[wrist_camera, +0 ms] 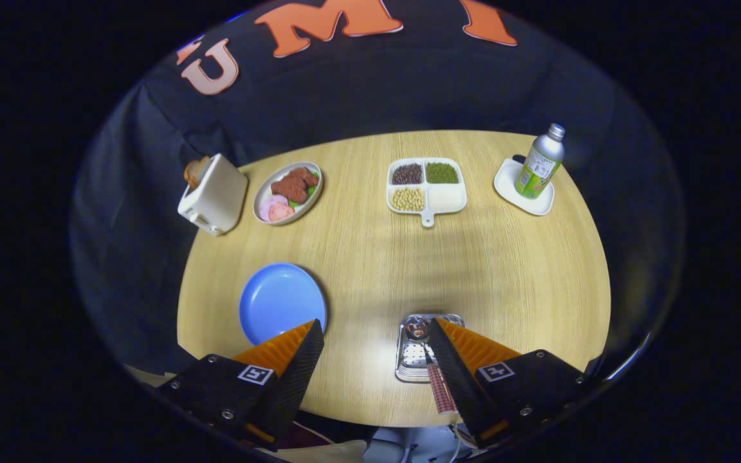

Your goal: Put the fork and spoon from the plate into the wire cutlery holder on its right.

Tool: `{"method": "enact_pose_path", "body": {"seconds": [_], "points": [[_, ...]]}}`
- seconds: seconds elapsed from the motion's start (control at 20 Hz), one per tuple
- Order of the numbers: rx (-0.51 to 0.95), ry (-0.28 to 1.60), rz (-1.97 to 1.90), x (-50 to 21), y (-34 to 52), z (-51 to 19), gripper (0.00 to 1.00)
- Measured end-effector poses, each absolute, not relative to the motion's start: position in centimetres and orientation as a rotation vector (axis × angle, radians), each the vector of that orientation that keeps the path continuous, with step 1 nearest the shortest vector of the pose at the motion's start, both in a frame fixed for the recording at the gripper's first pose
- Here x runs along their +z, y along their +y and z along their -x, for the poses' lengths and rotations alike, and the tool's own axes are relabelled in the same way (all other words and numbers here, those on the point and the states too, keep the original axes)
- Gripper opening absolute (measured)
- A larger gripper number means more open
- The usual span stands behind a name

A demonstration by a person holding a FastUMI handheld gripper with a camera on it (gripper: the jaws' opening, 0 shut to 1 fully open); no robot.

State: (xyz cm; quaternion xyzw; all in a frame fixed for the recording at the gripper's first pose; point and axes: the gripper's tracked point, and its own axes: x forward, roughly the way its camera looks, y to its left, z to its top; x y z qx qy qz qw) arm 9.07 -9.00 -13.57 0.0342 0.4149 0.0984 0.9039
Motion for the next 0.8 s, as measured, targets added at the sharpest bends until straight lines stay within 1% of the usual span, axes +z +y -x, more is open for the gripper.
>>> {"method": "enact_pose_path", "body": {"seconds": [0.15, 0.3, 0.4, 0.65, 0.8], "points": [[0.156, 0.657, -0.026, -8.0, -11.0, -10.0, 0.99], [0.149, 0.461, -0.062, -1.6, -11.1, -9.4, 0.99], [0.122, 0.354, -0.065, 1.1, -12.1, -8.6, 0.99], [0.044, 0.153, -0.055, 5.6, -14.6, -6.3, 0.99], [0.038, 0.101, -0.07, 6.5, -15.5, -5.0, 0.99]]}}
